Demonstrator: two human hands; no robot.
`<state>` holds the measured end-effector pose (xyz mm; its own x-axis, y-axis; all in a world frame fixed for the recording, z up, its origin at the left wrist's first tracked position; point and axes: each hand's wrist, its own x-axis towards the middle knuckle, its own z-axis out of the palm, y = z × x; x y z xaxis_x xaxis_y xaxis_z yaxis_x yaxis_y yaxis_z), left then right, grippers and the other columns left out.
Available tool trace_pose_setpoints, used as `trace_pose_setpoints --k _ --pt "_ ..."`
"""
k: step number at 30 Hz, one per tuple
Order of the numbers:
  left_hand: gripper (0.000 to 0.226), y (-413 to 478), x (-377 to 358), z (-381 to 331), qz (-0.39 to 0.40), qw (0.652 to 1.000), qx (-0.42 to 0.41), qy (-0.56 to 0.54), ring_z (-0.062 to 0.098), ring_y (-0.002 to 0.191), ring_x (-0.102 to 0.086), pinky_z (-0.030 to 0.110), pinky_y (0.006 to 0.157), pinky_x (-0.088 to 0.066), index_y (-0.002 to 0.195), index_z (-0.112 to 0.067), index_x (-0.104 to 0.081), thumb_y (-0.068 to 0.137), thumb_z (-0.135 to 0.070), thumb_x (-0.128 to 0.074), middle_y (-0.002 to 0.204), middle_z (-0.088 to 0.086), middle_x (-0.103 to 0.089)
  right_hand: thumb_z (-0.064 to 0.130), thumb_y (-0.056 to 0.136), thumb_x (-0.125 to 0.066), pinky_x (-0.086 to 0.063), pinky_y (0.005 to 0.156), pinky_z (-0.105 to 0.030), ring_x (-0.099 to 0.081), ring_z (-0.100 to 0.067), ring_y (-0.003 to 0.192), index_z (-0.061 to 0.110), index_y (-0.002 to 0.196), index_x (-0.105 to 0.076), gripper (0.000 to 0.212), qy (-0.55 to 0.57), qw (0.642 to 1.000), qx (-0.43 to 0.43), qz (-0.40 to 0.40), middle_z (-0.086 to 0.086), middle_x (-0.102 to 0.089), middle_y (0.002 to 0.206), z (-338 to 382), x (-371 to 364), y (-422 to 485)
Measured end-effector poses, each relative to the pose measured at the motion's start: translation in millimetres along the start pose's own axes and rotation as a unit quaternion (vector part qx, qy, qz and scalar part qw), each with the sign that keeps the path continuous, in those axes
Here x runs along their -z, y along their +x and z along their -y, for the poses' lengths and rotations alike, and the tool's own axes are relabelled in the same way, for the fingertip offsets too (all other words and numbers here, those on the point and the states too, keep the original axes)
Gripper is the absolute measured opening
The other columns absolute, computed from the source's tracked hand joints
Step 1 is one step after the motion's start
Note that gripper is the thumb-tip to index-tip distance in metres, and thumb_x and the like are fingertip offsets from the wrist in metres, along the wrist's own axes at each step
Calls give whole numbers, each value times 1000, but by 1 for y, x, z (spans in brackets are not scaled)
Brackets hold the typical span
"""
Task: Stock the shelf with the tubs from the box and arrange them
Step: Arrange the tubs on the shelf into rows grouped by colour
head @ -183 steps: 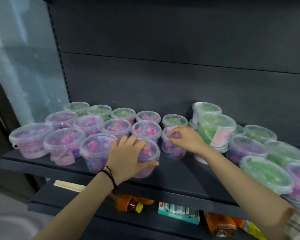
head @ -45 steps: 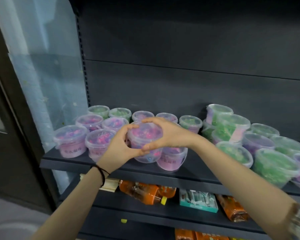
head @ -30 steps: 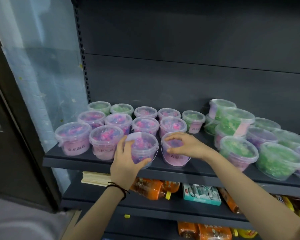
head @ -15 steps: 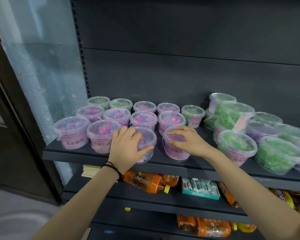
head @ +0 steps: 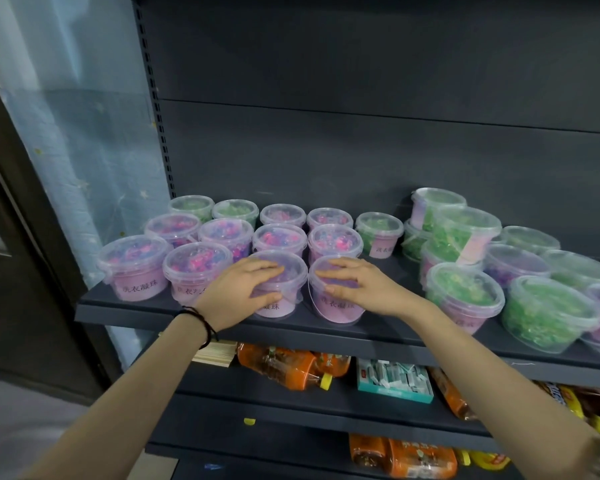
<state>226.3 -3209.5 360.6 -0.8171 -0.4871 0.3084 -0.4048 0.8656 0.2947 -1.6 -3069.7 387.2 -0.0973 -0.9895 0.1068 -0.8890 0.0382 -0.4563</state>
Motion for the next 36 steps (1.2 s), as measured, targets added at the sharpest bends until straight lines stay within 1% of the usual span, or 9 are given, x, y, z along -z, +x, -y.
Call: trace_pose_setpoints --k 3,6,11,16,23,26,29,33,36 --pt "56 2 0 1 0 1000 5 3 8 137 -27 20 107 -13 140 -29 -43 89 -49 -55 147 -10 -39 38 94 -57 -18 118 -36 -31 -15 140 31 133 -56 39 -20 1000 6 -1 4 -42 149 3 1 1" --pt "68 2 3 4 -5 999 -7 33 9 136 -30 21 108 -15 138 -28 -46 83 -67 -45 144 -9 -43 37 91 -61 -26 114 -36 -38 -14 134 29 131 -58 40 -22 999 22 -32 7 -50 141 12 0 6" --pt "66 -14 19 30 -156 980 83 90 20 124 -48 42 105 -33 117 -25 -64 78 -66 -31 128 -1 -58 38 88 -64 -23 111 -27 -36 -11 135 29 133 -55 46 -20 997 69 -28 4 -45 145 39 -12 24" --pt "77 -30 33 63 -102 974 137 152 19 131 -40 41 106 -26 125 -34 -58 69 -72 -22 138 -8 -51 42 88 -64 -25 114 -33 -33 -13 136 32 133 -55 47 -20 996 91 -8 6 -43 146 65 -33 47" --pt "79 -38 44 102 -23 993 63 99 14 127 -36 32 102 -22 133 -39 -49 64 -74 -30 139 -17 -45 46 84 -65 -35 110 -37 -44 -13 128 35 124 -62 42 -39 996 77 -7 10 -55 136 79 -51 75" --pt "79 -37 55 112 -8 998 27 57 10 117 -40 23 96 -21 132 -36 -51 63 -73 -37 136 -19 -49 46 82 -68 -34 110 -33 -46 -9 126 35 121 -64 41 -27 997 73 -23 12 -57 133 79 -52 77" --pt "76 -36 58 118 -7 1000 9 15 4 107 -38 22 97 -23 127 -38 -55 63 -76 -41 129 -26 -48 42 81 -71 -33 109 -27 -46 -1 122 36 119 -66 38 6 997 68 -23 15 -58 130 78 -52 74" --pt "76 -30 46 124 -38 999 -29 -10 3 102 -38 17 94 -25 123 -31 -62 66 -78 -45 127 -16 -57 36 79 -75 -34 107 -22 -47 2 120 33 117 -67 39 16 999 51 -11 15 -58 129 84 -48 74" --pt "77 -28 47 128 -21 999 -38 -4 4 102 -37 17 94 -26 127 -31 -59 66 -77 -43 131 -15 -55 35 79 -76 -33 105 -18 -46 4 119 32 117 -67 40 17 999 40 -4 16 -57 128 88 -45 75"
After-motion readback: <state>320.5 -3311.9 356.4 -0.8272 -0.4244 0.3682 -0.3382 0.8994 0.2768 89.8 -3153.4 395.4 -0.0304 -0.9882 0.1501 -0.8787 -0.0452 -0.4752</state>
